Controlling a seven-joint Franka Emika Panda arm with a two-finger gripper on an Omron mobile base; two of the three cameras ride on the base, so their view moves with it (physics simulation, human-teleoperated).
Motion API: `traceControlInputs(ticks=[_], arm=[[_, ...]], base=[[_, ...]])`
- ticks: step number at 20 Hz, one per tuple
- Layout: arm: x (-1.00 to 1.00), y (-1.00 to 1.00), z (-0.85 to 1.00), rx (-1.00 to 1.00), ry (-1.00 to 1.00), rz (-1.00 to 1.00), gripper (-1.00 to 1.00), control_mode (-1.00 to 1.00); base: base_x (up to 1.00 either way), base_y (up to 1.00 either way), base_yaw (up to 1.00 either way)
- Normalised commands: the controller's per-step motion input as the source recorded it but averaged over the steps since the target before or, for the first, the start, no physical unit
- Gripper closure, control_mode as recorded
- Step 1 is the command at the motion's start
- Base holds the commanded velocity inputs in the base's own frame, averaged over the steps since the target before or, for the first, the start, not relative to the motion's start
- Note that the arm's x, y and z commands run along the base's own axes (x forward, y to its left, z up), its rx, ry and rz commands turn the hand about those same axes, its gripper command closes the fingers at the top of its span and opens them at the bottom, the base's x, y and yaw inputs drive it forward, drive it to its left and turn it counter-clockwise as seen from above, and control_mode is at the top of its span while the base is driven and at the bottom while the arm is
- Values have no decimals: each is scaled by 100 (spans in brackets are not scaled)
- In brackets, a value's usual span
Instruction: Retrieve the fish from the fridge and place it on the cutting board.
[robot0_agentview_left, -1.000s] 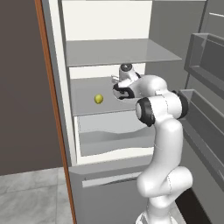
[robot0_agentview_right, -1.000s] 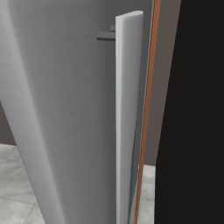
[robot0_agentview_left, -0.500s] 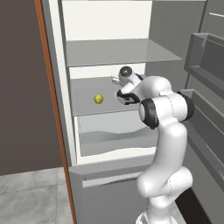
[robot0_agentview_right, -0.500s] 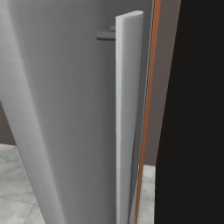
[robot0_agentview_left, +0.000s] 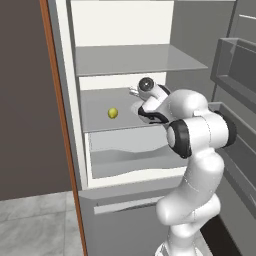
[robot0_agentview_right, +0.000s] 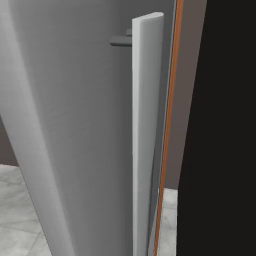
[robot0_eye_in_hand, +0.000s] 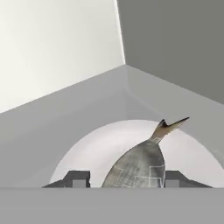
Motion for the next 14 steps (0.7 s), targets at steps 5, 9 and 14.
traceControlInputs(ticks=[5, 9, 14], arm=[[-70, 6, 42, -4, -1, 0, 100, -100], [-64, 12, 65, 0, 1, 0, 100, -100], [-75, 25, 33, 0, 2, -1, 100, -100]], base=[[0, 0, 0], [0, 0, 0], [0, 0, 0]])
